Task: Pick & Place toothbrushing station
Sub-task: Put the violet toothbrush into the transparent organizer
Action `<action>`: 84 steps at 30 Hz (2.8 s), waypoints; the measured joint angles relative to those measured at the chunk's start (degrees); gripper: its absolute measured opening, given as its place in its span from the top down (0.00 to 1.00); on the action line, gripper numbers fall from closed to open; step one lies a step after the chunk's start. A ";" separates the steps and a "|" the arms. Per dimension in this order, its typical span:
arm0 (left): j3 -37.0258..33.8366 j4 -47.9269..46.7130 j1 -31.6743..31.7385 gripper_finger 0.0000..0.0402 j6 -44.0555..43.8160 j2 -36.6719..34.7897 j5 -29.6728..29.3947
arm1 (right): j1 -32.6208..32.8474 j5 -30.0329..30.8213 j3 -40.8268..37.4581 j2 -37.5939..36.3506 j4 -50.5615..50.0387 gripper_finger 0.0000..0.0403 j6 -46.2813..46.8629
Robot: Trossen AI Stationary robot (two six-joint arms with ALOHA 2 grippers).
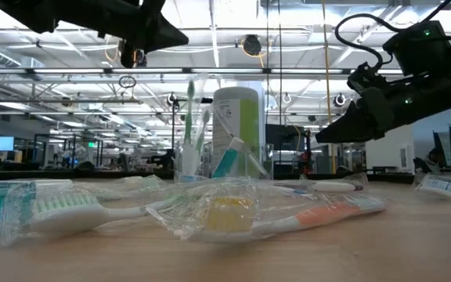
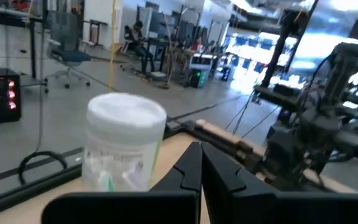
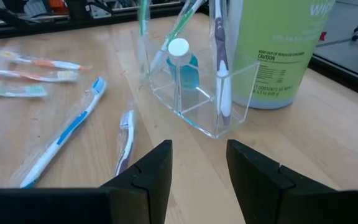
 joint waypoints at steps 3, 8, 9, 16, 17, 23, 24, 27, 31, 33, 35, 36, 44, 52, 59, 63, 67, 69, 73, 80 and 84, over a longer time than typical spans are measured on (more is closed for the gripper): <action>0.00 -0.06 0.16 1.00 0.02 1.80 -2.84 | 0.00 0.00 0.00 0.00 -0.01 0.64 -0.02; 0.00 -0.80 0.96 0.99 -0.78 2.69 -6.42 | 0.00 0.01 0.00 0.00 -0.01 0.64 -0.02; 0.00 -1.35 1.17 0.98 -0.79 2.70 -6.45 | 0.00 0.00 0.00 0.00 -0.01 0.64 -0.02; 0.00 -6.97 1.34 0.96 14.15 -0.75 -6.47 | 0.04 -1.57 0.00 0.00 -0.01 0.64 1.46; 0.02 -8.55 1.31 0.95 14.59 -2.10 -6.50 | 0.16 -1.65 0.00 0.00 -0.01 0.64 1.51; 0.02 -27.76 1.32 0.78 6.73 -9.65 -6.47 | 1.60 -1.68 0.00 0.00 1.00 0.64 2.23; 0.02 -31.55 1.32 0.75 5.14 -10.86 -6.45 | 1.87 -1.68 0.00 0.00 2.04 0.64 2.59; 0.00 -38.79 1.30 0.67 2.75 -13.57 -5.92 | 2.59 -2.93 0.01 0.00 5.30 0.64 2.93; 0.00 -41.57 1.30 0.61 1.72 -15.29 -5.93 | 3.06 -6.18 1.25 0.00 7.17 0.64 2.90; 0.00 -41.22 1.30 0.60 2.05 -15.61 -5.94 | 3.05 -7.39 2.64 0.01 6.49 0.62 2.28; 0.00 -41.26 1.30 0.60 2.19 -15.74 -5.93 | 3.04 -8.85 4.68 0.43 5.24 0.58 1.50; 0.00 -41.20 1.33 0.59 2.21 -15.76 -5.95 | 3.04 -9.19 5.89 0.79 4.21 0.56 1.20; 0.00 -41.07 3.47 0.59 3.22 -15.76 -5.81 | 3.10 -12.12 17.08 6.12 -11.92 0.43 2.26; 0.00 -40.37 6.58 0.59 3.15 -15.76 -1.04 | 2.53 -11.93 28.92 17.51 -25.03 0.45 2.93; 0.00 -39.91 7.11 0.59 3.19 -15.72 -0.28 | 0.45 -11.82 32.86 25.78 -26.56 0.45 2.99; 0.00 -39.95 7.18 0.59 3.29 -15.65 0.19 | -0.35 -11.89 33.24 29.77 -26.67 0.46 2.99; 0.00 -40.02 7.31 0.59 3.40 -15.65 0.17 | -0.42 -11.51 33.34 32.34 -25.35 0.49 2.79; 0.00 -40.02 7.29 0.59 3.39 -15.65 0.19 | -0.40 -11.47 33.40 32.98 -25.39 0.51 2.26; 0.00 -40.04 7.36 0.59 3.41 -15.65 0.20 | -0.42 -11.28 33.40 33.41 -25.67 0.60 1.27; 0.00 -40.54 7.36 0.59 3.39 -15.65 0.22 | -0.17 -10.93 33.37 33.12 -26.02 0.79 2.74; 0.00 -41.76 7.36 0.59 3.20 -15.65 0.23 | -0.07 -10.95 33.29 33.14 -25.76 0.89 5.68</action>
